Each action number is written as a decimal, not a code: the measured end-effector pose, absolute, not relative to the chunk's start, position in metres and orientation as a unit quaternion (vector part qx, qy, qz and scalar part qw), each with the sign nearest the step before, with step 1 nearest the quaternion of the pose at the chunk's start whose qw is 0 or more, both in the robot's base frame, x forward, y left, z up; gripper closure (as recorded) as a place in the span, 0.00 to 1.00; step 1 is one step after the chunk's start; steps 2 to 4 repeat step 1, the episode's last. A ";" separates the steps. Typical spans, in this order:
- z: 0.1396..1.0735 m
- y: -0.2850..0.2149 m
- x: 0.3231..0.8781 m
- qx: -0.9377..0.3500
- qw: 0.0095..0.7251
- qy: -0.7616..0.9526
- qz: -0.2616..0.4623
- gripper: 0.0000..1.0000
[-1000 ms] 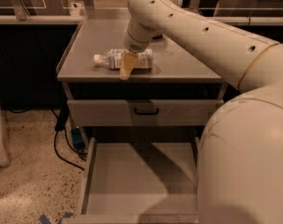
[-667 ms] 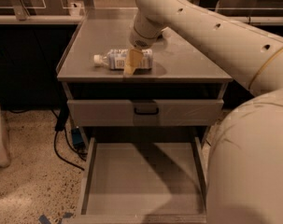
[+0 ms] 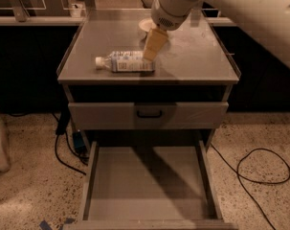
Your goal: Pick blue plastic bottle from middle drawer and place on counter
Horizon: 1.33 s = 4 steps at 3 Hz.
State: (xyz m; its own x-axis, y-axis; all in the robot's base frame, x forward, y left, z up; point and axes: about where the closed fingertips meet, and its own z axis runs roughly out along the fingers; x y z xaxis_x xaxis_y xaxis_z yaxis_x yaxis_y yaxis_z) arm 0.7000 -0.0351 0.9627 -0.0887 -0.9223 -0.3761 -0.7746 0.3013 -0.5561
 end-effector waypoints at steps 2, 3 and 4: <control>1.005 -0.069 0.665 -0.539 0.363 0.747 -0.141 0.00; 1.005 -0.069 0.665 -0.539 0.363 0.747 -0.141 0.00; 1.005 -0.069 0.665 -0.539 0.363 0.747 -0.141 0.00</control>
Offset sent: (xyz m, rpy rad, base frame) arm 0.0000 0.0000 0.0000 0.0000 0.0000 0.0000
